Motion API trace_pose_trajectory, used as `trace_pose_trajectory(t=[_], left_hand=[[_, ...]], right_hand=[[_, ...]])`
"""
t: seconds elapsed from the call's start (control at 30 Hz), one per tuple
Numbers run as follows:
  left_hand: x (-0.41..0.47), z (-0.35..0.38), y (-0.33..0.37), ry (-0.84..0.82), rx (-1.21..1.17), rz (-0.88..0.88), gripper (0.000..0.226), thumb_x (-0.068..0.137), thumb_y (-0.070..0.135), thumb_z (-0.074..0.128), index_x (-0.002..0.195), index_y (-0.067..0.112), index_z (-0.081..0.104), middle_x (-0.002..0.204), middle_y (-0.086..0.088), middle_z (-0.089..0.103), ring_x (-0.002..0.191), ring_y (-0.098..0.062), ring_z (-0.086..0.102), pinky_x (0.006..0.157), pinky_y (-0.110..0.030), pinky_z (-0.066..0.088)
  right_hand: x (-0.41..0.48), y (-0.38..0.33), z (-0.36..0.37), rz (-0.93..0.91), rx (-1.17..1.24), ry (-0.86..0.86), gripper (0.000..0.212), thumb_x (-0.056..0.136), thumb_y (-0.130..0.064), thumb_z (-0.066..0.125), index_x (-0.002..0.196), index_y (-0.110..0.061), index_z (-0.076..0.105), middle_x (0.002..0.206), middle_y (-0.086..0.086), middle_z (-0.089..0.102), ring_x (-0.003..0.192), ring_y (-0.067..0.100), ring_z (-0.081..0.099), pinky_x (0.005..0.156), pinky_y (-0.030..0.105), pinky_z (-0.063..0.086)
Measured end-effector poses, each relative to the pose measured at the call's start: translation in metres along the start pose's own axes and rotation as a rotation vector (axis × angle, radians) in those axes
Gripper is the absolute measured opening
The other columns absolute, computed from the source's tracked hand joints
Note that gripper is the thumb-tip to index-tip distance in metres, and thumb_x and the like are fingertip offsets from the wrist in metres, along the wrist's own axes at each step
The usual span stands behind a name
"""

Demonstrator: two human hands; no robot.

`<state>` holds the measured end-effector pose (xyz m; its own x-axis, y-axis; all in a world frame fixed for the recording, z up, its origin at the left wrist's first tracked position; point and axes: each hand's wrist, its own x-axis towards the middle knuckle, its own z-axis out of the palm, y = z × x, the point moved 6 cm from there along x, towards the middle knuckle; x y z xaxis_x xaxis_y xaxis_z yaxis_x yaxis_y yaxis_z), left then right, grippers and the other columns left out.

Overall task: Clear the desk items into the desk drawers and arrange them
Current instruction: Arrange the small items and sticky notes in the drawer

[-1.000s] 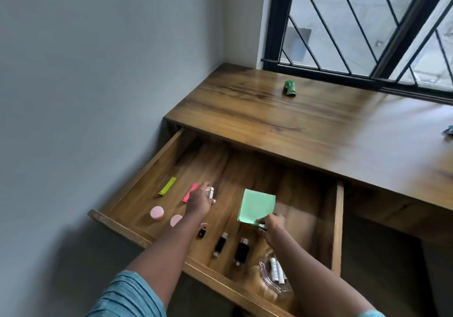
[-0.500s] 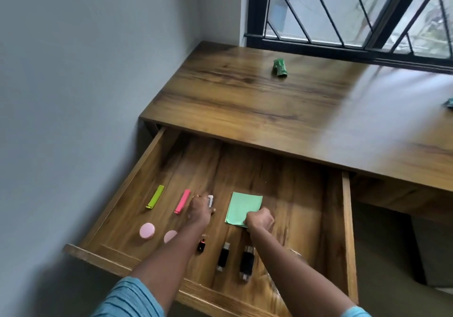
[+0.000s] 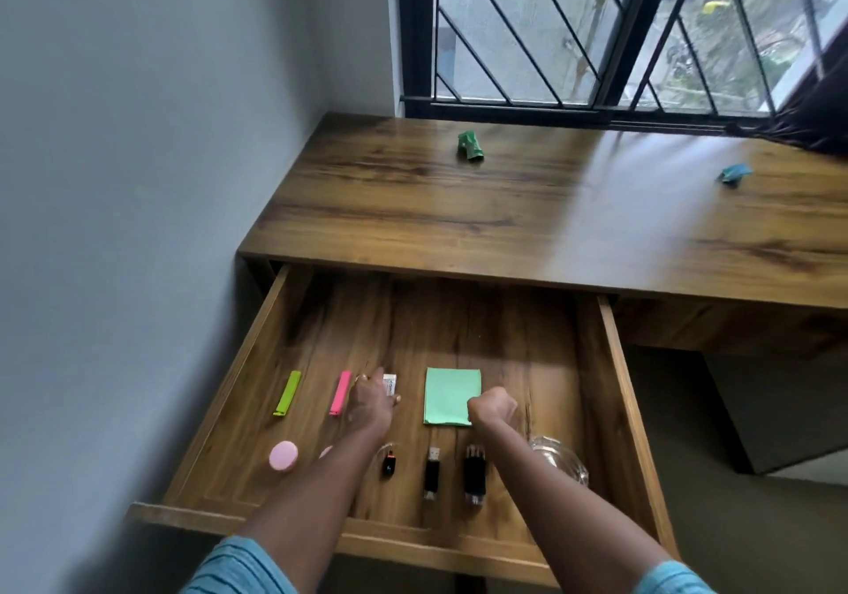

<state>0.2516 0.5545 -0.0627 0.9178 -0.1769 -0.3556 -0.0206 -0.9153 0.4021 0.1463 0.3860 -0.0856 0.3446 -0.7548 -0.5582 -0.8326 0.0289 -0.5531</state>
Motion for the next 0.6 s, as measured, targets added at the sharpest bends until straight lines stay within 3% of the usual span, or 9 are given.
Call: trace_pose_trajectory(t=[0.1, 0.2, 0.27, 0.43, 0.5, 0.6], left_hand=[[-0.019, -0.012, -0.009, 0.046, -0.028, 0.031, 0.038, 0.097, 0.020, 0.051, 0.134, 0.014, 0.049, 0.129, -0.008, 0.054, 0.105, -0.015, 0.056, 0.072, -0.017, 0.043], [-0.038, -0.019, -0.023, 0.087, -0.027, 0.072, 0.038, 0.096, 0.021, 0.053, 0.134, 0.014, 0.050, 0.128, -0.009, 0.057, 0.111, -0.021, 0.059, 0.081, -0.026, 0.049], [-0.052, -0.024, -0.034, 0.112, -0.052, 0.069, 0.039, 0.096, 0.019, 0.053, 0.135, 0.015, 0.049, 0.125, -0.008, 0.059, 0.109, -0.021, 0.061, 0.077, -0.025, 0.051], [-0.085, -0.038, -0.050, 0.198, -0.091, 0.095, 0.035, 0.096, 0.018, 0.052, 0.131, 0.011, 0.054, 0.118, -0.011, 0.064, 0.106, -0.022, 0.064, 0.079, -0.026, 0.052], [-0.097, -0.042, -0.055, 0.235, -0.123, 0.081, 0.033, 0.096, 0.018, 0.052, 0.128, 0.010, 0.056, 0.114, -0.011, 0.066, 0.103, -0.023, 0.065, 0.078, -0.027, 0.053], [-0.118, -0.046, -0.061, 0.288, -0.203, 0.013, 0.028, 0.096, 0.019, 0.053, 0.120, 0.007, 0.060, 0.106, -0.011, 0.068, 0.097, -0.023, 0.066, 0.077, -0.028, 0.054]], right_hand=[[-0.017, 0.005, -0.014, -0.041, -0.004, 0.082, 0.014, 0.090, -0.003, 0.056, 0.100, 0.004, 0.064, 0.096, 0.013, 0.063, 0.079, 0.021, 0.056, 0.067, 0.029, 0.052], [-0.039, 0.013, -0.020, -0.078, -0.009, 0.137, 0.018, 0.093, -0.003, 0.052, 0.106, 0.003, 0.061, 0.107, 0.015, 0.061, 0.086, 0.023, 0.057, 0.072, 0.030, 0.050], [-0.055, 0.023, -0.023, -0.097, -0.005, 0.161, 0.022, 0.096, -0.007, 0.045, 0.110, 0.004, 0.059, 0.110, 0.017, 0.060, 0.093, 0.026, 0.059, 0.079, 0.033, 0.051], [-0.092, 0.045, -0.022, -0.196, -0.059, 0.201, 0.019, 0.096, -0.011, 0.042, 0.100, -0.001, 0.058, 0.108, 0.012, 0.057, 0.071, 0.016, 0.050, 0.060, 0.026, 0.040], [-0.105, 0.051, -0.022, -0.259, -0.087, 0.196, 0.011, 0.092, -0.011, 0.048, 0.091, -0.006, 0.057, 0.107, 0.011, 0.058, 0.076, 0.018, 0.052, 0.061, 0.026, 0.042], [-0.121, 0.060, -0.021, -0.386, -0.117, 0.162, 0.015, 0.091, -0.011, 0.049, 0.101, -0.005, 0.060, 0.098, 0.006, 0.056, 0.084, 0.021, 0.054, 0.069, 0.027, 0.046]])
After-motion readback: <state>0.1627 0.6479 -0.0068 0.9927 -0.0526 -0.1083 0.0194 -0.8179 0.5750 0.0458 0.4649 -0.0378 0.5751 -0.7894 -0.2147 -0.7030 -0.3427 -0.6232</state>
